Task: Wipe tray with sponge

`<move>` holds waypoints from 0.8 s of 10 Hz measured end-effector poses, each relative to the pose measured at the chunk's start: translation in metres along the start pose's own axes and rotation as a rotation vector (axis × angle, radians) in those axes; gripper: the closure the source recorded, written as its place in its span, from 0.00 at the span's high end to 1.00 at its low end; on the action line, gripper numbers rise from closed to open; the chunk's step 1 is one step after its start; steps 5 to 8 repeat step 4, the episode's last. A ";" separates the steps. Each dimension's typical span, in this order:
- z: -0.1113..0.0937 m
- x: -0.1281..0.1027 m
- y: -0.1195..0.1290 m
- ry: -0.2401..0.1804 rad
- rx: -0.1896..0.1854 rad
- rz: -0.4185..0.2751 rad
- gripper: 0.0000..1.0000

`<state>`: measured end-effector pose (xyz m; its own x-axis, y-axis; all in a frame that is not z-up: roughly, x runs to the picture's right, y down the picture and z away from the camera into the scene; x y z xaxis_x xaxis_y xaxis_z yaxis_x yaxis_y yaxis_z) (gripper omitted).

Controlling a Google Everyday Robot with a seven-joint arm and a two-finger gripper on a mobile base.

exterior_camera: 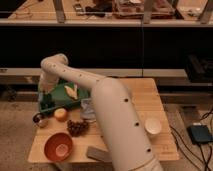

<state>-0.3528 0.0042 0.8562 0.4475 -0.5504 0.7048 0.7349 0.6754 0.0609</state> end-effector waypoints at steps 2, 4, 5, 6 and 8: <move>-0.016 -0.009 0.027 -0.009 -0.037 -0.009 0.00; -0.039 -0.005 0.052 0.028 -0.055 0.006 0.00; -0.039 -0.005 0.052 0.028 -0.055 0.006 0.00; -0.039 -0.005 0.052 0.028 -0.055 0.006 0.00; -0.039 -0.005 0.052 0.028 -0.055 0.006 0.00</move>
